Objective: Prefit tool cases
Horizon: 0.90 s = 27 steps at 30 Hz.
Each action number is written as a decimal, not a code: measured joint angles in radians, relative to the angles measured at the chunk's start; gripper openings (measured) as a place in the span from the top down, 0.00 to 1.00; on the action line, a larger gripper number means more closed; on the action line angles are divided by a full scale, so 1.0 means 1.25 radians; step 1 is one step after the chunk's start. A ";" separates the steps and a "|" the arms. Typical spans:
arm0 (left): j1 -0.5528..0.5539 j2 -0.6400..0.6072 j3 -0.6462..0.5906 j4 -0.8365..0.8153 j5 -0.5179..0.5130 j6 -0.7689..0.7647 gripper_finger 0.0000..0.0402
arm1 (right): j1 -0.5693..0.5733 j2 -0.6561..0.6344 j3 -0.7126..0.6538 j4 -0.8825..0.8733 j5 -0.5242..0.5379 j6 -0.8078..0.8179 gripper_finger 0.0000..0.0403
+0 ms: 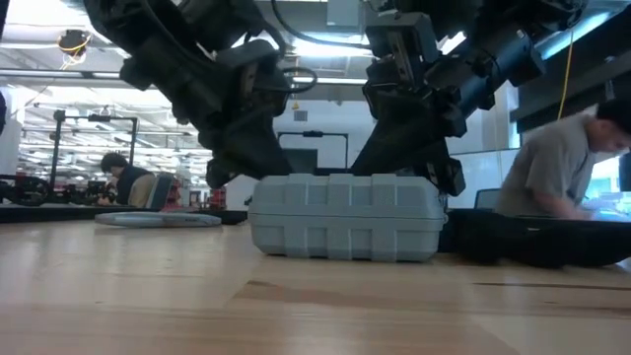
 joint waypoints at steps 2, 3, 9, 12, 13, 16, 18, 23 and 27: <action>0.001 -0.002 0.000 -0.020 -0.002 -0.052 1.00 | 0.000 0.000 0.000 -0.001 0.000 0.000 1.00; 0.001 -0.002 0.000 -0.022 -0.001 -0.077 1.00 | 0.000 0.000 0.000 -0.001 0.002 0.000 1.00; -0.001 -0.002 0.003 -0.020 -0.002 -0.129 1.00 | 0.000 0.000 0.000 -0.001 0.028 0.013 1.00; -0.001 -0.002 0.003 -0.024 -0.002 -0.152 1.00 | 0.000 0.005 0.000 0.002 0.036 0.016 1.00; -0.001 -0.002 0.003 -0.027 -0.002 -0.168 1.00 | 0.000 0.006 0.000 -0.001 0.036 0.018 1.00; -0.001 0.004 0.005 -0.043 -0.001 -0.230 1.00 | 0.000 0.015 0.000 0.009 0.041 0.023 1.00; 0.000 0.012 0.007 -0.067 -0.001 -0.276 1.00 | 0.000 0.020 0.000 0.014 0.042 0.034 1.00; 0.014 0.033 0.019 -0.210 0.007 -0.341 1.00 | -0.001 0.026 0.000 0.029 0.050 0.036 1.00; 0.040 0.015 0.048 -0.327 0.027 -0.319 1.00 | -0.001 0.026 0.001 0.027 0.058 0.033 1.00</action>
